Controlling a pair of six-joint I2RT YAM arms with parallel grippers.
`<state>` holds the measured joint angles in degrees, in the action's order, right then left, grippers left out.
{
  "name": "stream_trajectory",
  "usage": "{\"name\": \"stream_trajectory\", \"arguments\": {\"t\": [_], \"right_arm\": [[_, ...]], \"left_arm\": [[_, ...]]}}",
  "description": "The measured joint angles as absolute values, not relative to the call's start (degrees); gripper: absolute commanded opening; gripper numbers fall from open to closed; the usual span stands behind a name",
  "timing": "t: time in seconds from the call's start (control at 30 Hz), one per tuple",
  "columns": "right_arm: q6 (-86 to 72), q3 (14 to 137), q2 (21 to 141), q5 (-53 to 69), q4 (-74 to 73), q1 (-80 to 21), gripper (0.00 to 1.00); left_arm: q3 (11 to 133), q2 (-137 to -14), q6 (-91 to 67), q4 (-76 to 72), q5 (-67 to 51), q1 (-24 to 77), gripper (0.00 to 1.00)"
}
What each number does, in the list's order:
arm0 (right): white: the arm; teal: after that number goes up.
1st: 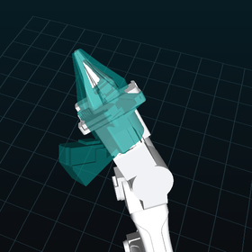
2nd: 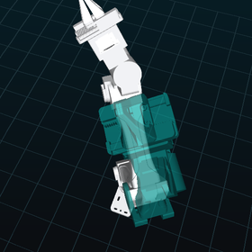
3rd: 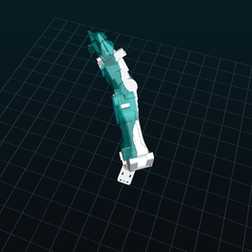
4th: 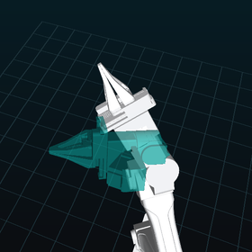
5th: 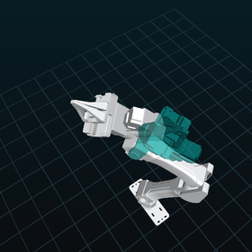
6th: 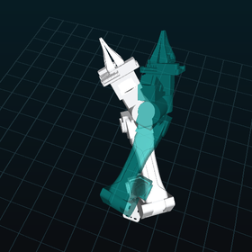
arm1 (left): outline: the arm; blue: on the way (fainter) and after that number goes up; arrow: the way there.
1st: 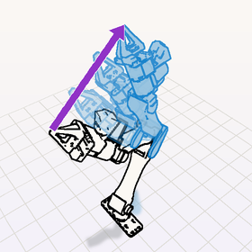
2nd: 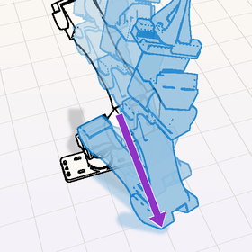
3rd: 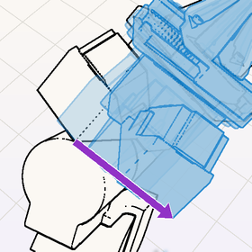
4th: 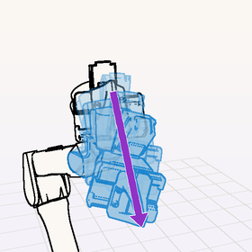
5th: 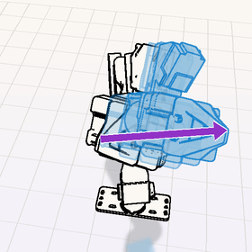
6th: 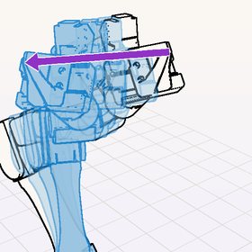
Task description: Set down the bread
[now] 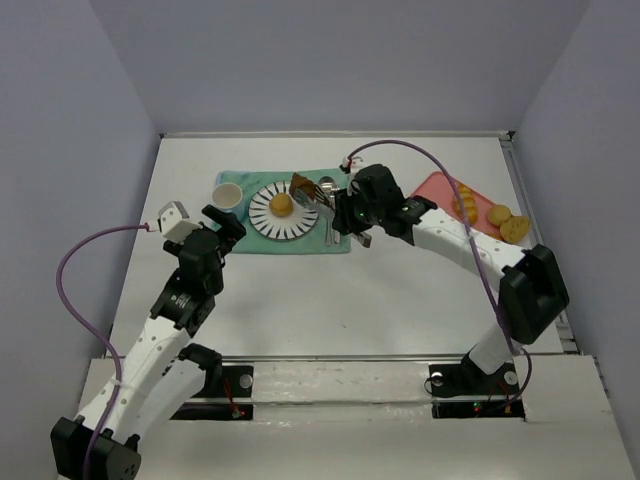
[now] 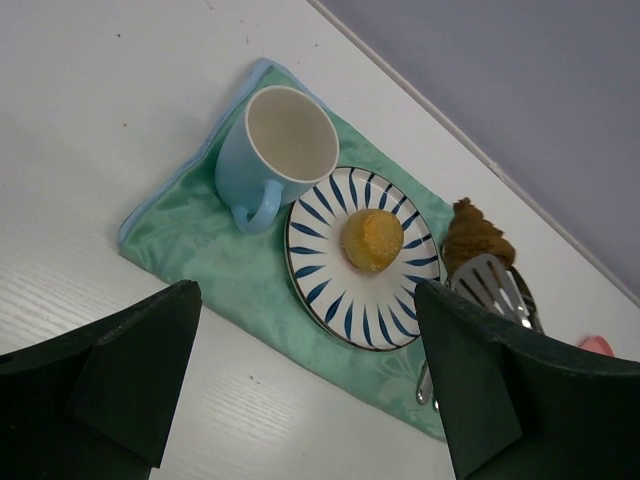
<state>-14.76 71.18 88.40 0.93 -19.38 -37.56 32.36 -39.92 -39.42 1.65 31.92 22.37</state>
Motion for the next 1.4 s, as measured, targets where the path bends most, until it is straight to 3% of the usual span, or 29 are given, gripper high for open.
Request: {"name": "stream_trajectory", "arguments": {"t": [0.13, 0.27, 0.37, 0.53, 0.8, 1.13, 1.4], "right_arm": [[-15.62, 76.88, 98.32, 1.56, -18.33, -39.75, 0.2], [-17.41, 78.61, 102.94, 1.28, -18.31, -40.88, 0.32], [-18.31, 78.61, 103.33, 0.45, -18.48, -41.21, 0.42], [-19.66, 78.48, 102.67, -1.52, -18.35, -41.34, 0.45], [-21.02, 75.61, 98.0, -2.42, -18.41, -41.34, 0.57], [-20.51, 74.91, 96.33, -1.96, -18.63, -41.34, 0.62], [-21.21, 72.95, 92.64, -4.91, -18.68, -41.36, 0.53]], "left_arm": [[32.36, -39.55, -39.44, 1.65, 31.99, 22.37, 0.99], [32.36, -39.24, -39.46, 1.65, 31.99, 22.37, 0.99], [32.36, -39.07, -39.46, 1.65, 31.99, 22.37, 0.99], [32.36, -39.09, -39.46, 1.65, 31.97, 22.37, 0.99], [32.36, -39.13, -39.44, 1.65, 31.92, 22.37, 0.99], [32.36, -39.16, -39.46, 1.65, 31.9, 22.37, 0.99], [32.36, -39.16, -39.44, 1.65, 31.86, 22.37, 0.99]]}}
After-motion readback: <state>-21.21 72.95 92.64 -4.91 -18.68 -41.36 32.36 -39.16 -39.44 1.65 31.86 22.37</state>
